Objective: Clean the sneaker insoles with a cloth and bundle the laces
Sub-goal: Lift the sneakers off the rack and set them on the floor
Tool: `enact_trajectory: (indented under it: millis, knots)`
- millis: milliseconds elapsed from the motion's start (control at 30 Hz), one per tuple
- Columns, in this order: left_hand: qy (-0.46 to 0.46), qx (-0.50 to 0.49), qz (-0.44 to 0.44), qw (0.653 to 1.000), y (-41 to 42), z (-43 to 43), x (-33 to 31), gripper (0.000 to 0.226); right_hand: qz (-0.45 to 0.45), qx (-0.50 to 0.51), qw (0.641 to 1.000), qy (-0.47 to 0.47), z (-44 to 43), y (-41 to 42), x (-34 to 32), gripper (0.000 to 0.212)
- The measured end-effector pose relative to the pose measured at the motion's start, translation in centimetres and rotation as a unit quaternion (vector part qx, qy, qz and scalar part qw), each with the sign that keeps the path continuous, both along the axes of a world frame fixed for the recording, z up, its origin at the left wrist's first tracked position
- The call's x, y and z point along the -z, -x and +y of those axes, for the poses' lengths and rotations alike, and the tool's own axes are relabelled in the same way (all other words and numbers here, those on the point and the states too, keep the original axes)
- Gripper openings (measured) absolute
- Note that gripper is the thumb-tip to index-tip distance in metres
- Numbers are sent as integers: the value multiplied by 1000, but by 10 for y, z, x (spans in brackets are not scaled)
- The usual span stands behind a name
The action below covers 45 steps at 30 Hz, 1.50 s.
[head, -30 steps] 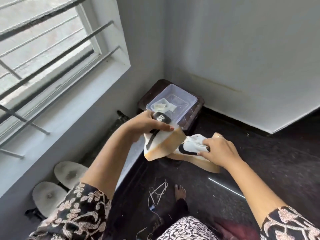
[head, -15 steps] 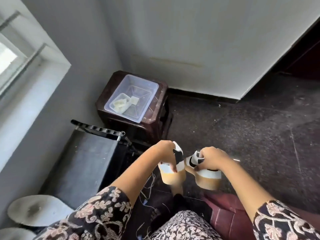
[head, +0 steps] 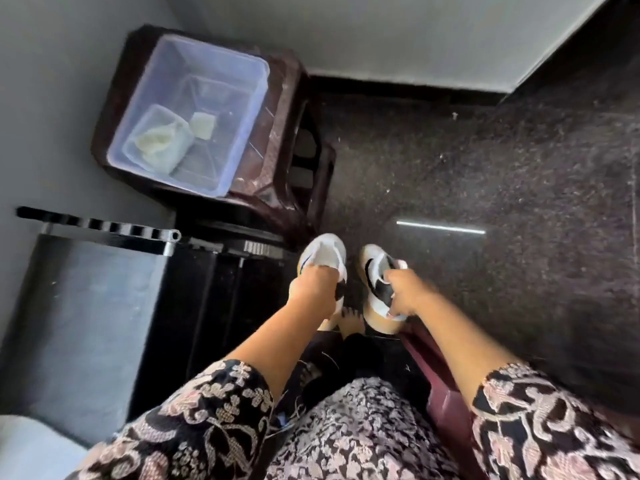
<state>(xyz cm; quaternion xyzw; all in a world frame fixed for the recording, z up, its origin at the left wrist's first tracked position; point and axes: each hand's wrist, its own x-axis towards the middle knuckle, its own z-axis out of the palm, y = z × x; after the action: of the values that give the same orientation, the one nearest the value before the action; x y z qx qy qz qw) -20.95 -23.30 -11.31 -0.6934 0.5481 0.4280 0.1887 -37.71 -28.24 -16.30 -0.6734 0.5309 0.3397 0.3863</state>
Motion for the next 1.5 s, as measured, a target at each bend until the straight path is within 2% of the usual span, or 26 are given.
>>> enact_trajectory:
  millis: [100, 333, 633, 900, 1100, 1200, 1267, 1367, 1500]
  knots:
    - [30, -28, -1, 999, 0, -8, 55, 41, 16, -28, 998, 51, -2, 5, 52, 42]
    - [83, 2, -10, 997, 19, -39, 185, 44, 31, -98, 983, 155, -19, 8, 170, 36]
    - [125, 53, -30, 990, 38, -46, 339, 48, 0, -69, 980, 187, -21, 23, 304, 35]
    - [79, 109, -25, 991, 34, -20, 411, 45, 1, -86, 987, 133, 4, 26, 375, 35]
    - [79, 84, 3, 993, 34, -7, 423, 43, -2, -86, 993, 80, 7, 25, 382, 36]
    - [56, 22, 24, 998, 29, -11, 409, 35, 3, -102, 991, 86, 2, 15, 362, 38]
    - [27, -59, 49, 997, 20, -9, 390, 31, -12, -93, 990, 101, -3, 3, 339, 37]
    - [41, -192, 92, 976, 5, 3, 352, 27, -41, -81, 991, 95, -1, -19, 304, 33]
    - [136, -359, 138, 913, -29, 31, 275, 20, -94, -20, 995, 37, 19, -71, 242, 22]
